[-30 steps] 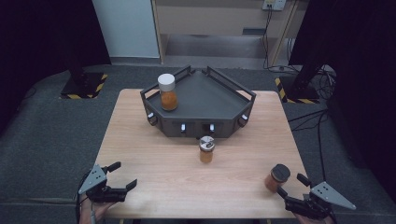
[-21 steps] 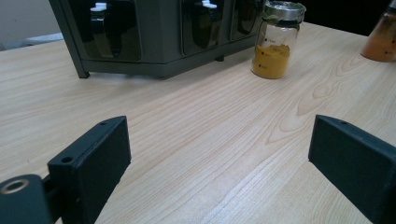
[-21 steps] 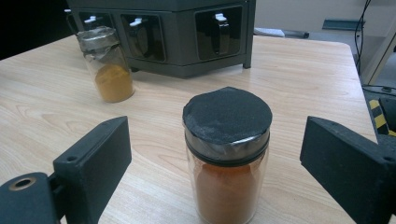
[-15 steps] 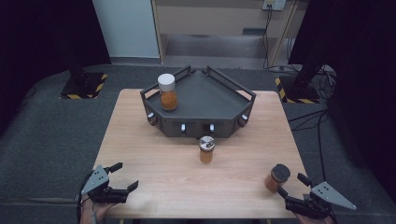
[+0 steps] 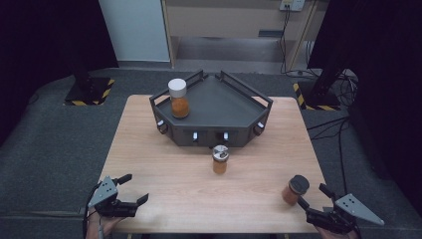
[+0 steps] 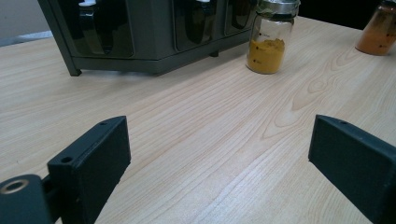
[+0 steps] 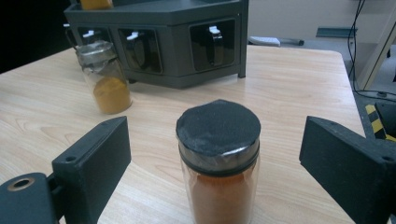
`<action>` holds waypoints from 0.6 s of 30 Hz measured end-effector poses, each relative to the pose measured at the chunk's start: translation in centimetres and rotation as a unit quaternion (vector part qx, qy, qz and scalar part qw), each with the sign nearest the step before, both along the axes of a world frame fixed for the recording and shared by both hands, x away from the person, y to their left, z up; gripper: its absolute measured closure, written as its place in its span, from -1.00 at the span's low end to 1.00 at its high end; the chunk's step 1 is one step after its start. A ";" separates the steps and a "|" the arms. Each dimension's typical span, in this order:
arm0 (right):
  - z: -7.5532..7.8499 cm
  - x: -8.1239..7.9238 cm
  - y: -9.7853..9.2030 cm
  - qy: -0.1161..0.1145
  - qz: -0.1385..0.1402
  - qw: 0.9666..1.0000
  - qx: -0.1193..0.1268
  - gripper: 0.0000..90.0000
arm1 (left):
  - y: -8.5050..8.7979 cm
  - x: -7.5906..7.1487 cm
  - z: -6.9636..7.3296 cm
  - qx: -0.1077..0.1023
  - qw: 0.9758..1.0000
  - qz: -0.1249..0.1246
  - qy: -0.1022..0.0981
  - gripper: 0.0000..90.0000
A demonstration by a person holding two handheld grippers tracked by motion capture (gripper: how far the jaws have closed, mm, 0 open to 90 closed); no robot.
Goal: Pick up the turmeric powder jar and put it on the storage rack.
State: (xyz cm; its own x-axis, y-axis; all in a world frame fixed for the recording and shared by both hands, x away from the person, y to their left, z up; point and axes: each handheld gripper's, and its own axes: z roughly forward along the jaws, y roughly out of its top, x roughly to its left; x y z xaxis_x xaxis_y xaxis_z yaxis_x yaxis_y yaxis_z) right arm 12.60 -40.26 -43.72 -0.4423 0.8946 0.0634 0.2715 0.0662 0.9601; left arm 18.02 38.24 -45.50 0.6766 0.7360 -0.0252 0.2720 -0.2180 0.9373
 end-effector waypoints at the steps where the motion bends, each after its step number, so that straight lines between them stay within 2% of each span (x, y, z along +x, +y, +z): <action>1: 0.0 0.0 0.0 0.000 0.000 1.000 0.000 -0.80 | 0.0 0.0 0.0 0.000 1.000 0.000 0.000 -0.89; 4: 0.3 -0.1 0.1 -0.002 -0.002 1.000 -0.004 -0.81 | 0.0 0.0 0.0 -0.002 1.000 0.000 0.001 -0.89; 7: 0.8 0.0 -0.1 -0.003 0.001 1.000 0.004 -0.81 | 0.1 0.1 0.0 -0.003 1.000 0.000 0.002 -0.89; 15: 2.3 0.4 0.4 -0.009 0.001 1.000 -0.018 -0.81 | 0.1 0.1 -0.1 -0.005 1.000 0.000 0.005 -0.89; 18: 2.8 0.8 0.5 -0.012 0.005 1.000 -0.017 -0.81 | 0.1 0.1 -0.1 -0.007 1.000 -0.001 0.006 -0.89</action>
State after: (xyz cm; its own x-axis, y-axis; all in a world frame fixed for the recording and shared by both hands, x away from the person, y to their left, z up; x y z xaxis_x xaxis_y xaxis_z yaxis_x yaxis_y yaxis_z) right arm 13.35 -39.78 -40.96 -0.4522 0.8916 0.0219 0.2471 0.1017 0.9636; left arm 18.15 38.36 -45.56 0.6773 0.7344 -0.0430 0.2826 -0.2058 0.9369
